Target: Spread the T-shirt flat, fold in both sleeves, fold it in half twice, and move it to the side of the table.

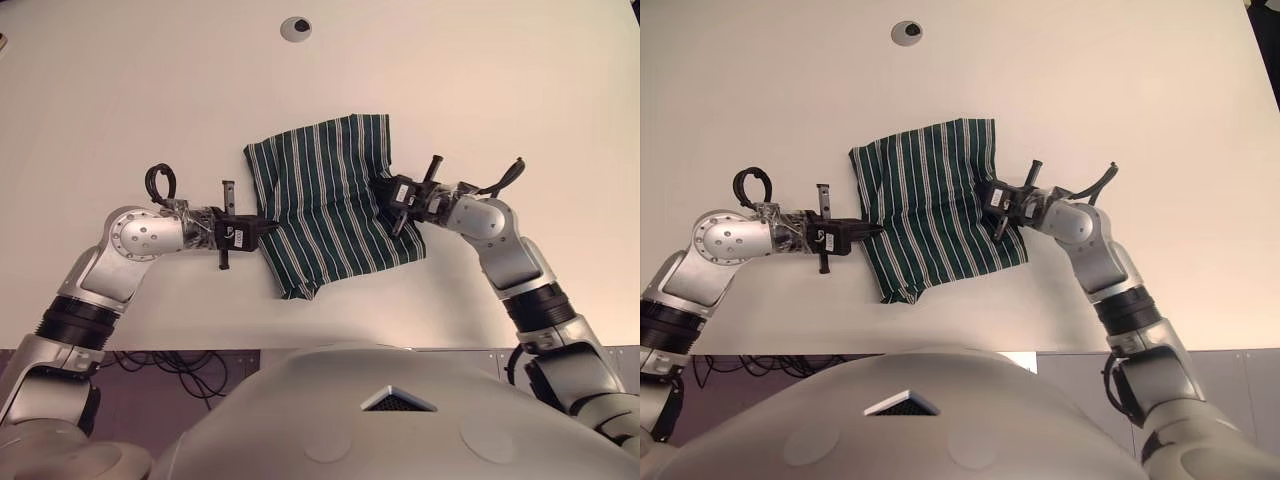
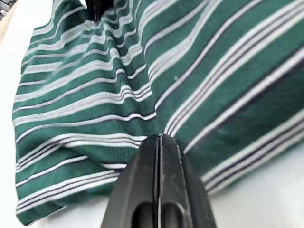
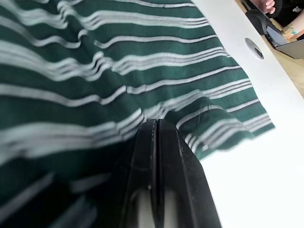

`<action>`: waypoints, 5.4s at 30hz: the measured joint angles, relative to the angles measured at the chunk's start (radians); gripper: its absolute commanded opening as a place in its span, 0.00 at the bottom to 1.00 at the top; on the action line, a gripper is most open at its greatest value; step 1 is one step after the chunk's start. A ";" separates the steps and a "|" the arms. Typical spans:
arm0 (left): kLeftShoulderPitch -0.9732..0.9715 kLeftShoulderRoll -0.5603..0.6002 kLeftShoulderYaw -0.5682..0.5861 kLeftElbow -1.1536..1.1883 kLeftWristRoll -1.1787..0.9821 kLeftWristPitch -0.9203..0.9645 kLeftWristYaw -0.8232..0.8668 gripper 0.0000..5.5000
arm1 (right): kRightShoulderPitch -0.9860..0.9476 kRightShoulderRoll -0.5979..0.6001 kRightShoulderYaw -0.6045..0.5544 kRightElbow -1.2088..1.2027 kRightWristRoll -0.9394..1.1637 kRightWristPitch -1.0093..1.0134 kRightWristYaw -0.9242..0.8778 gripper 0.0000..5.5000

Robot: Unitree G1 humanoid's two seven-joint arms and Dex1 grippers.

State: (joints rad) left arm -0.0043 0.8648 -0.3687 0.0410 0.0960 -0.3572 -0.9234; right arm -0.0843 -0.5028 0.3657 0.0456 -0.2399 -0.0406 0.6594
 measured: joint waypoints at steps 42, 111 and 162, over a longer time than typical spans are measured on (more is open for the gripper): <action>0.360 -0.012 0.292 -0.140 -0.117 -0.217 0.124 0.46 | 0.538 -0.303 -0.264 -0.532 0.511 -0.032 0.338 0.51; 0.077 -0.107 0.182 -0.360 -0.578 0.821 0.122 0.02 | 0.183 -0.327 -0.177 -0.654 0.866 0.665 0.129 0.03; -0.046 -0.380 0.459 -0.166 -0.473 0.720 0.253 0.21 | -0.087 0.211 -0.079 -0.128 0.472 0.204 0.019 0.02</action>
State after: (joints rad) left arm -0.0507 0.4851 0.0905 -0.1246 -0.3767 0.3624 -0.6701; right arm -0.1711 -0.2915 0.2868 -0.0827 0.2322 0.1638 0.6784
